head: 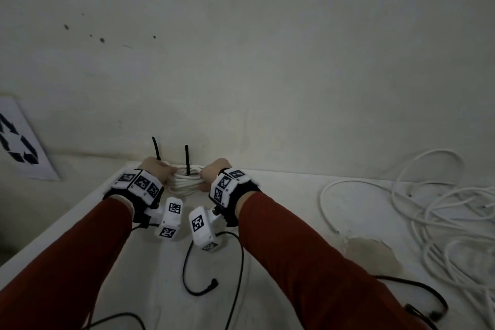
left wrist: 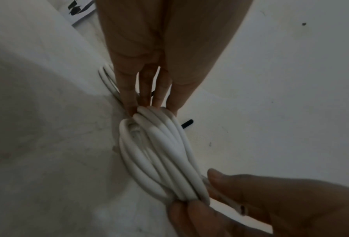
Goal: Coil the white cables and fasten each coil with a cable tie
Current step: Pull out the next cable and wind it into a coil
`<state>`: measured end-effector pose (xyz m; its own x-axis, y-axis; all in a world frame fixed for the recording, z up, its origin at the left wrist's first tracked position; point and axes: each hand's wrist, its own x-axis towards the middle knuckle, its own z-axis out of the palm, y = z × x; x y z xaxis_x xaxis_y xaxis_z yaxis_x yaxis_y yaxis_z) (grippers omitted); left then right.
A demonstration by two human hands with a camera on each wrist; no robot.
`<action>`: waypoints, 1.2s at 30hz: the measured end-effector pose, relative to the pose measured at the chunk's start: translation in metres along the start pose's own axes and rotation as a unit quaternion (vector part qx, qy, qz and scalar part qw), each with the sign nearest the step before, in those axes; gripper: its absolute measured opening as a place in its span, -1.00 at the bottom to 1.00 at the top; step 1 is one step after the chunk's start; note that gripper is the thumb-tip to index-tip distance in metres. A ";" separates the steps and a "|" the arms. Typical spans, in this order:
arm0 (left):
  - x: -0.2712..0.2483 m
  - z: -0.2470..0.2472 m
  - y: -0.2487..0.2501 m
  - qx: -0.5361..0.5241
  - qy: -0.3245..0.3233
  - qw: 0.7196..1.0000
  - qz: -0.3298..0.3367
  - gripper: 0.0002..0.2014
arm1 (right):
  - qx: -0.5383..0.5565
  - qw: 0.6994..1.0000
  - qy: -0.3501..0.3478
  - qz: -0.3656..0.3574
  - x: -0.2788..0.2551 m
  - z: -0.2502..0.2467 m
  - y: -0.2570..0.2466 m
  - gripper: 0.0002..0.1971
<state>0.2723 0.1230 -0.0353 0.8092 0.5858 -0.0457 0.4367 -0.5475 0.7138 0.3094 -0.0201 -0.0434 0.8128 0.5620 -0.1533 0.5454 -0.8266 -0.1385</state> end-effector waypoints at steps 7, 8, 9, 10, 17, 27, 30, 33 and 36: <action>-0.010 0.000 0.018 0.220 -0.035 0.974 0.047 -0.55 | 0.112 0.993 0.040 0.004 -0.012 -0.010 0.000 -0.71; -0.014 0.000 0.020 0.226 -0.036 0.972 0.052 -0.55 | 0.128 0.991 0.032 0.013 -0.016 -0.014 0.003 -0.71; -0.018 0.000 0.022 0.234 -0.032 0.970 0.061 -0.55 | 0.148 0.989 0.019 0.014 -0.025 -0.019 0.006 -0.74; -0.024 0.000 0.024 0.249 -0.021 0.965 0.073 -0.57 | 0.178 0.984 0.017 -0.004 -0.036 -0.021 0.010 -0.81; -0.113 0.013 0.062 0.258 0.096 0.922 0.271 -0.81 | 0.415 0.900 0.062 0.115 -0.141 -0.051 0.052 -0.69; -0.277 0.088 0.148 0.153 -0.003 0.854 0.498 -0.82 | 0.207 0.934 0.146 0.251 -0.359 -0.045 0.179 -0.68; -0.314 0.113 0.164 0.150 -0.052 0.837 0.523 -0.82 | 0.083 0.944 0.076 0.311 -0.402 -0.035 0.207 -0.50; -0.342 0.132 0.174 0.157 -0.131 0.819 0.537 -0.80 | 0.021 0.946 -0.043 0.322 -0.431 -0.024 0.213 -0.48; -0.365 0.146 0.180 0.185 -0.183 0.792 0.553 -0.76 | 0.027 0.947 -0.116 0.297 -0.449 -0.011 0.209 -0.49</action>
<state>0.1130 -0.2765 0.0085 0.8077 -0.5485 0.2163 -0.5871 -0.7819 0.2094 0.0610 -0.4451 0.0075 0.9030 -0.0052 -0.4296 -0.0099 -0.9999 -0.0088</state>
